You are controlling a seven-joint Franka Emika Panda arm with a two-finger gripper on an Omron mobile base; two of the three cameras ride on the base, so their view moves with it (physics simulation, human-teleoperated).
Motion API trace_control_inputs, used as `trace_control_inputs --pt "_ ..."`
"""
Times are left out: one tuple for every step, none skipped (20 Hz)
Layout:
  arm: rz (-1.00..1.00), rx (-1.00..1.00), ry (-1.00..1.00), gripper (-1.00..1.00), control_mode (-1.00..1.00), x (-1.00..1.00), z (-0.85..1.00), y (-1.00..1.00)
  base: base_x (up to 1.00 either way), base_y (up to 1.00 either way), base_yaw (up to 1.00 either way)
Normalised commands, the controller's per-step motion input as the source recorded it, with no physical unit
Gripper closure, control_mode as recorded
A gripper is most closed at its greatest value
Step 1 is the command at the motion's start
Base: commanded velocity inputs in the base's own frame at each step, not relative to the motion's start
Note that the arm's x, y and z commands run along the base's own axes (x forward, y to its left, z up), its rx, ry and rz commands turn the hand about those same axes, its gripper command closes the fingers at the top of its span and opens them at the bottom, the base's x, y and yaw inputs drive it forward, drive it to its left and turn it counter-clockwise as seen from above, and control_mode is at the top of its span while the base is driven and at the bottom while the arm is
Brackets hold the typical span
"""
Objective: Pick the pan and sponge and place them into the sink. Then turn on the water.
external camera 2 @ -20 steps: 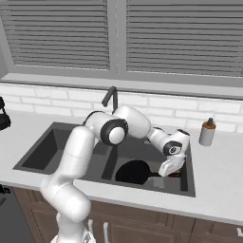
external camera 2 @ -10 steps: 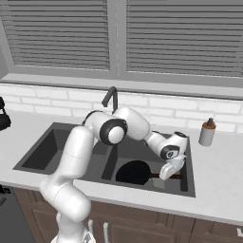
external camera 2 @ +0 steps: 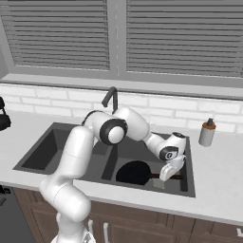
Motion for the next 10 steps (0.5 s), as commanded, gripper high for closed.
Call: trace_control_inputs --pt "0.0 0.0 0.0 -1.0 -1.0 0.17 0.0 0.0 0.0 0.0 0.0" --pt "0.0 0.0 0.0 -1.0 -1.0 0.29 0.0 0.0 0.0 0.0 0.0" --pt "0.0 0.0 0.0 -1.0 -1.0 0.13 -0.12 0.08 0.0 0.0 0.0" --pt "0.0 0.0 0.0 -1.0 -1.0 0.08 -0.21 0.0 0.0 0.0 0.0" --pt "0.0 0.0 0.0 -1.0 -1.0 0.06 -0.18 0.0 0.0 0.0 0.0" --pt "0.0 0.0 0.0 -1.0 -1.0 0.0 -0.22 0.0 0.0 0.0 0.0" --pt "0.0 0.01 -0.01 -1.0 -1.0 0.0 -0.14 0.0 0.0 0.0 0.0" --pt "0.0 0.01 -0.05 -1.0 -1.0 0.0 -0.14 0.0 0.0 0.0 0.0" --pt "0.0 0.01 -0.03 -1.0 -1.0 0.0 -0.16 0.0 0.0 0.0 0.0" --pt "0.0 0.01 -0.05 -1.0 -1.0 0.0 -0.09 0.0 0.0 0.0 0.0"
